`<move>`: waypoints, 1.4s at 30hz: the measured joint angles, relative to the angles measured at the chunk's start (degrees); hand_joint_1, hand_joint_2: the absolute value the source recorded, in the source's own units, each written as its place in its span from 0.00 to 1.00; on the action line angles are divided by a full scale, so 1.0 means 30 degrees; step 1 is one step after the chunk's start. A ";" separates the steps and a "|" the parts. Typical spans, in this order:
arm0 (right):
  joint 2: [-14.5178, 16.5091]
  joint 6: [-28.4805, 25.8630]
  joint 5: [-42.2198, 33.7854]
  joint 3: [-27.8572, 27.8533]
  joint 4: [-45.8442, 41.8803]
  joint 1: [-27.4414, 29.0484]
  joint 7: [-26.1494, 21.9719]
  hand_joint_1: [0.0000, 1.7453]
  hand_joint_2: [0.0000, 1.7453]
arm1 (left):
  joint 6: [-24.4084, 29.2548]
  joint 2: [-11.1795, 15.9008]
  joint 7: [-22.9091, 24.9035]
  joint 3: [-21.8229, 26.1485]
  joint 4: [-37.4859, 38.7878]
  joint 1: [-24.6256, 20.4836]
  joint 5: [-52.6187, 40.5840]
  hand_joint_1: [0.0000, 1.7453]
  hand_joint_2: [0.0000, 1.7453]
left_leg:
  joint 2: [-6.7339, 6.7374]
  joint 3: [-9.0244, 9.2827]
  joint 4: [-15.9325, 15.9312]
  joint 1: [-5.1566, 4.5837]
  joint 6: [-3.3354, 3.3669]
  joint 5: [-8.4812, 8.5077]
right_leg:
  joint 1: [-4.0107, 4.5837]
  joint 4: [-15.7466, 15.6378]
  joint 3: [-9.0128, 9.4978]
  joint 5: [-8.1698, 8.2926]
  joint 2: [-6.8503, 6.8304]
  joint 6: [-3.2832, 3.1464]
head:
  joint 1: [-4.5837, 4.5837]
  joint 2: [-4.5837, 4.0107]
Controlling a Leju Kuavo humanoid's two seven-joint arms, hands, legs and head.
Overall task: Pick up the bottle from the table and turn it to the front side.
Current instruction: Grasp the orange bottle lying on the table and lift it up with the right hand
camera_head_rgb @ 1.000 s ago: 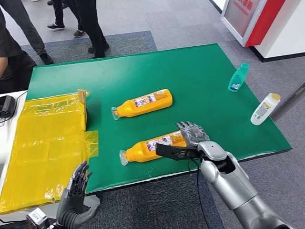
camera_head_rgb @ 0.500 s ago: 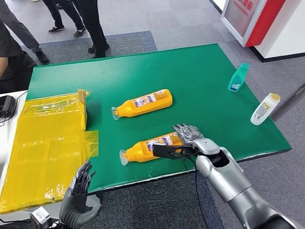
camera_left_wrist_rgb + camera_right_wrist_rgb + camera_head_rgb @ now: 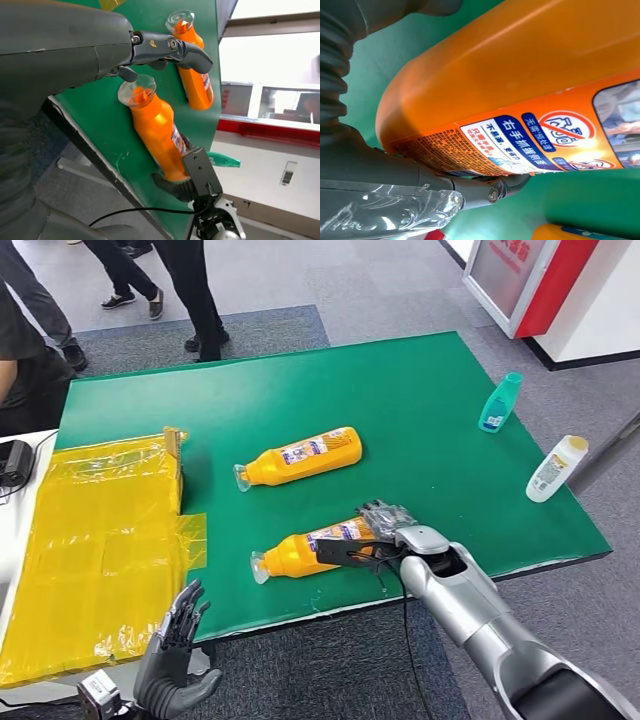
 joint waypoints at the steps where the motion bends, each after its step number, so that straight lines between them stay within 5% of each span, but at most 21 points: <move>1: 0.0013 -0.0013 -0.0011 0.0013 0.0075 -0.0037 -0.0035 0.09 1.00 | 0.0015 0.0024 0.0000 -0.0057 0.0031 -0.0001 0.0005 0.00 1.00 | 0.0000 0.0000 0.0000 0.0000 0.0000 0.0000 | 0.0000 0.0000 0.0001 0.0000 0.0000 0.0000 | 0.0000 0.0000; 2: 0.0018 -0.0018 -0.0018 0.0022 0.0133 -0.0061 -0.0066 0.19 1.00 | 0.0026 0.0045 0.0000 -0.0097 0.0060 -0.0001 0.0013 0.00 1.00 | 0.0000 0.0000 0.0000 0.0000 0.0000 0.0001 | 0.0000 0.0000 0.0002 0.0000 0.0000 0.0000 | 0.0002 0.0000; 6: 0.0040 -0.0084 -0.0020 0.0047 0.0273 -0.0091 -0.0168 0.88 1.00 | 0.0071 0.0108 0.0000 -0.0147 0.0144 -0.0001 0.0066 0.00 1.00 | 0.0000 0.0002 0.0000 0.0000 0.0000 0.0004 | 0.0000 0.0000 0.0003 0.0002 0.0000 0.0000 | -0.0002 0.0000; 8: 0.0038 -0.0126 -0.0029 0.0064 0.0291 -0.0090 -0.0277 1.00 1.00 | 0.0115 0.0138 0.0005 -0.0166 0.0171 0.0000 0.0129 0.00 1.00 | 0.0000 0.0004 0.0000 0.0001 -0.0001 0.0005 | 0.0001 0.0000 0.0003 0.0003 0.0001 0.0000 | -0.0002 0.0000; 32: -0.0202 -0.0146 -0.1133 0.0882 -0.1997 0.0618 -0.0599 1.00 1.00 | 0.0514 0.0268 0.0044 -0.0364 0.0215 0.0080 0.0322 0.00 1.00 | 0.0001 -0.0005 0.0000 0.0002 -0.0010 0.0010 | 0.0002 0.0001 -0.0016 0.0005 0.0002 -0.0003 | -0.0002 0.0000; 42: -0.0301 -0.2332 -0.2542 0.0206 -0.5976 0.2954 -0.0497 1.00 1.00 | 0.0583 0.0141 0.0056 0.0089 -0.0353 0.0753 0.0366 0.00 1.00 | 0.0000 -0.0021 0.0000 0.0004 -0.0009 0.0004 | 0.0004 0.0000 -0.0034 -0.0002 0.0000 -0.0004 | -0.0002 0.0000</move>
